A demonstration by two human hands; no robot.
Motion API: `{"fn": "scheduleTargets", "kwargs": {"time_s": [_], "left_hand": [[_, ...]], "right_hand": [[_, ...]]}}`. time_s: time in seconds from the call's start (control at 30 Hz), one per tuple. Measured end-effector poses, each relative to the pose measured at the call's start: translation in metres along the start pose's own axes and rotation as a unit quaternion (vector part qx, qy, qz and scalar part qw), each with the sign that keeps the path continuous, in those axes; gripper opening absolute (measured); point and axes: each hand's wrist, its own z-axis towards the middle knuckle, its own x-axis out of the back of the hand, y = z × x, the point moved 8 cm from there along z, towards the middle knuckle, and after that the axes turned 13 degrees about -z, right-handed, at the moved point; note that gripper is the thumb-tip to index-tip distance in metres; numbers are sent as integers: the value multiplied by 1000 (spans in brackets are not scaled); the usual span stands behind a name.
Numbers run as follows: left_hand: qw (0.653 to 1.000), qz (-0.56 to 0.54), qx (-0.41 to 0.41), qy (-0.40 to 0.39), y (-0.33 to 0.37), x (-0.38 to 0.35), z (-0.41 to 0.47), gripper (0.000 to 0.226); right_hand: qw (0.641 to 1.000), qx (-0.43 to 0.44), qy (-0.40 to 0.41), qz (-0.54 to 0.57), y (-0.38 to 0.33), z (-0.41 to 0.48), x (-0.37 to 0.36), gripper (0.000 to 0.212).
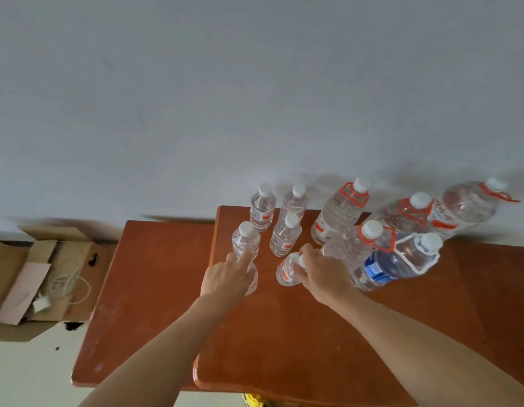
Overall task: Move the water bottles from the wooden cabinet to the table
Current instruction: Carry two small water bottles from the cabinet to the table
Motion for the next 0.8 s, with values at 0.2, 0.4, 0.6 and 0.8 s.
{"fn": "scheduleTargets", "kwargs": {"time_s": [0.2,0.4,0.6,0.8], "left_hand": [[999,1,32,8,0,1,-8,36],[996,-3,93,-4,4,-6,-48,32],[980,-39,194,23,7,-11,-120,31],[942,-76,316,80,21,-9,-253,31]], "right_hand": [[1000,7,13,-6,1,-1,-1,47],[998,37,31,33,9,-8,-3,49],[983,173,45,31,8,-15,13,46],[942,323,86,18,-33,-66,57,32]]}}
